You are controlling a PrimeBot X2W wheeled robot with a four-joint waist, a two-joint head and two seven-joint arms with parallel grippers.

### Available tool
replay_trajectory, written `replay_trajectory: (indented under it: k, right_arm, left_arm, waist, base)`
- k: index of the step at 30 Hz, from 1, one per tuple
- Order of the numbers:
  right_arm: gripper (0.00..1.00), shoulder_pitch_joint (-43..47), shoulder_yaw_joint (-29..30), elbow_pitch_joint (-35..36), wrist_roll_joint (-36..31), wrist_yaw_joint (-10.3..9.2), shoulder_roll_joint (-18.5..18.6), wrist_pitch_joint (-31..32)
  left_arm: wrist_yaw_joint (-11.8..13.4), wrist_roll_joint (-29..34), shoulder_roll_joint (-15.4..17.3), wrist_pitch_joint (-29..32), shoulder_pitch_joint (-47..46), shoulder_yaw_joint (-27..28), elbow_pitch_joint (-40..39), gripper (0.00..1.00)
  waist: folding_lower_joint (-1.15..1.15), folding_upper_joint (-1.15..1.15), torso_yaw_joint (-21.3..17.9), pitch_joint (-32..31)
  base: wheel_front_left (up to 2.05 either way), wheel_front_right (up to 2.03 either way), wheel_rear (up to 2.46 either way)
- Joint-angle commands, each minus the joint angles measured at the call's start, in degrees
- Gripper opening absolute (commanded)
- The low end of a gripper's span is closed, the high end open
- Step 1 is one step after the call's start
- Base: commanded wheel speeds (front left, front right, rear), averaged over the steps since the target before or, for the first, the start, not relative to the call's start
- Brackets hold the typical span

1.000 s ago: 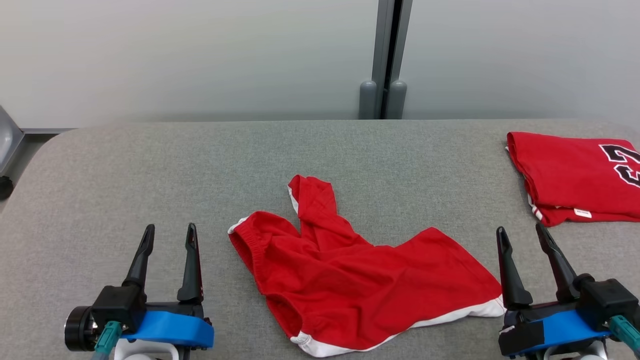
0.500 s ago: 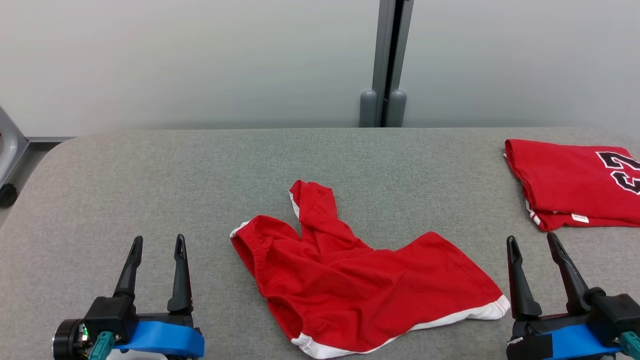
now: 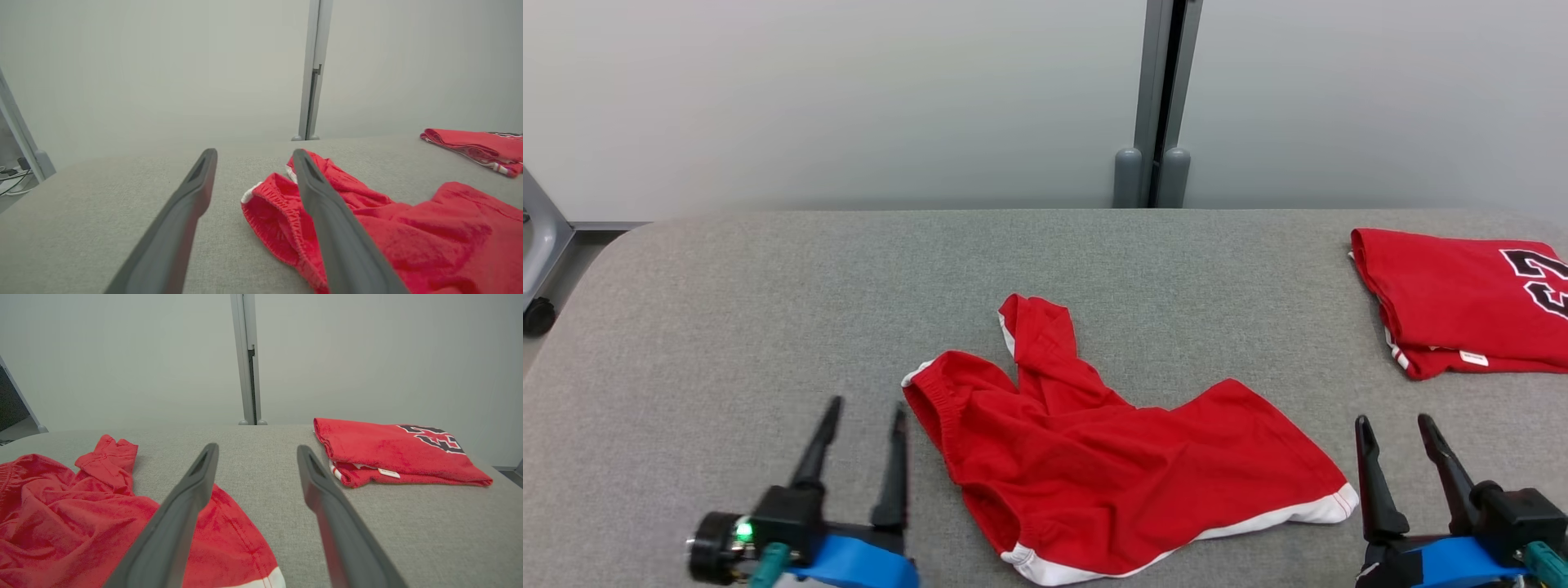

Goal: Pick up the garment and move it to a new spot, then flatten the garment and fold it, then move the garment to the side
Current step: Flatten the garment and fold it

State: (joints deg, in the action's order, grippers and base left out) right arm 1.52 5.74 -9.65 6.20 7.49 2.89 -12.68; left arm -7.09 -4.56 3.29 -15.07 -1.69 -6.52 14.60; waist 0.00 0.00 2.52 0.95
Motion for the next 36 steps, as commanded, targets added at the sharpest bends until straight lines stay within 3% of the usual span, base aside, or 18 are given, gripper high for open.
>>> replay_trajectory:
  k: [1, 8, 17, 22, 36]
  right_arm:
    - [1.0, -1.0, 0.4, -1.2, -0.6, 0.01, 0.0, 0.2]
    - [1.0, -3.8, 1.6, -10.4, -2.2, 0.01, 0.6, -0.4]
    - [1.0, -7.9, 0.8, -20.6, -1.9, 0.01, 1.9, -1.7]
    - [1.0, -10.7, 0.0, -26.0, -1.6, 0.01, 2.0, -2.1]
    - [1.0, -15.5, -4.4, -40.9, 1.0, 0.01, 1.8, -2.2]
  left_arm:
    - [-0.3, -0.3, 0.4, -0.1, -0.9, -1.5, 0.6, 1.0]
    - [-0.4, -3.6, 3.6, 0.8, -1.8, -15.7, 5.3, 1.0]
    - [-0.4, -10.2, 7.5, 4.2, -3.2, -28.7, 8.3, 1.0]
    - [-0.4, -13.1, 9.0, 5.0, -4.4, -33.2, 11.1, 1.0]
    - [-0.4, -18.1, 7.7, 2.6, -8.1, -40.1, 18.8, 1.0]
  waist:
    - [0.0, 0.0, 0.1, 0.1]
    - [0.0, 0.0, 0.3, 0.3]
    - [0.0, 0.0, 0.4, 1.4]
    - [0.0, 0.0, 0.1, 2.1]
    - [0.0, 0.0, 0.4, 2.5]
  base:
    - [0.0, 0.0, 0.0]
    - [0.0, 0.0, 0.0]
    - [0.0, 0.0, 0.0]
    - [0.0, 0.0, 0.0]
    - [0.0, 0.0, 0.0]
